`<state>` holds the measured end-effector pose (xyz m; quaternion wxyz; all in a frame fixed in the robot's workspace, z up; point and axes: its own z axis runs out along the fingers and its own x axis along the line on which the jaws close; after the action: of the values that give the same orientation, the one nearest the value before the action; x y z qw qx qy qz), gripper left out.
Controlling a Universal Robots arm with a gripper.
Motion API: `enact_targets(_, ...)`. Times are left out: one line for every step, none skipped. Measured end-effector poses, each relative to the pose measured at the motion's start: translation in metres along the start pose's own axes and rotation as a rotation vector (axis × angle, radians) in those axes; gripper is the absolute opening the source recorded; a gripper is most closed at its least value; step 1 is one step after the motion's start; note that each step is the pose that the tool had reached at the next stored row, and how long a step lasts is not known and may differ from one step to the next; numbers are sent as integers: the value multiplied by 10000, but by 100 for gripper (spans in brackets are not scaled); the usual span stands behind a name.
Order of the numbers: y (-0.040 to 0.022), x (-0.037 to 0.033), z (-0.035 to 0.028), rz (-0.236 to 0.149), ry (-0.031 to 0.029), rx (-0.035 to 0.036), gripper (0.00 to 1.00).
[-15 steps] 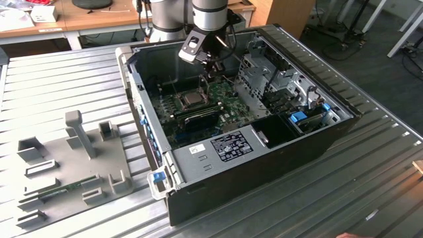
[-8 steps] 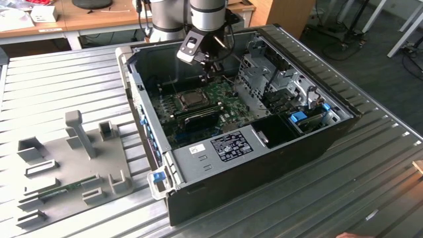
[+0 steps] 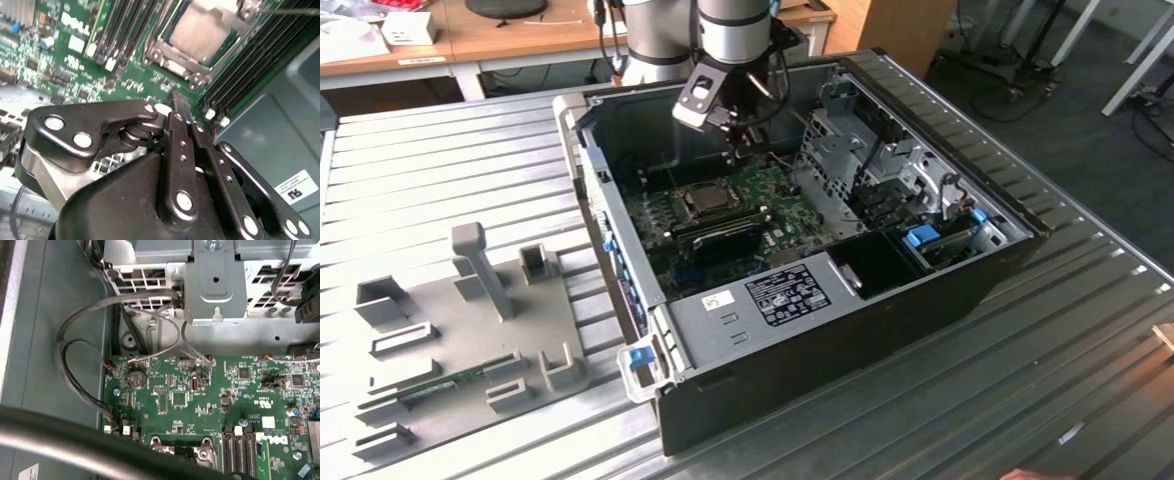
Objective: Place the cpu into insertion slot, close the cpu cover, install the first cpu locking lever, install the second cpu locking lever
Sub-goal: 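Close the cpu cover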
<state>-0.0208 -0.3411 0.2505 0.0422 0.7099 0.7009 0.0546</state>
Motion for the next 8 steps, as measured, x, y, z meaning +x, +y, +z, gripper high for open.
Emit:
enact_targets(2,0,1,4,-4,192,10)
enact_targets(3,0,1,5,-8,308,10)
enact_targets(3,0,0,6,-10,321,10)
enact_targets(3,0,0,6,-11,333,10)
enact_targets(3,0,0,6,-10,344,10)
enact_targets(3,0,1,6,-8,355,10)
enact_targets(3,0,1,7,-9,368,10)
enact_targets(3,0,1,7,-9,379,10)
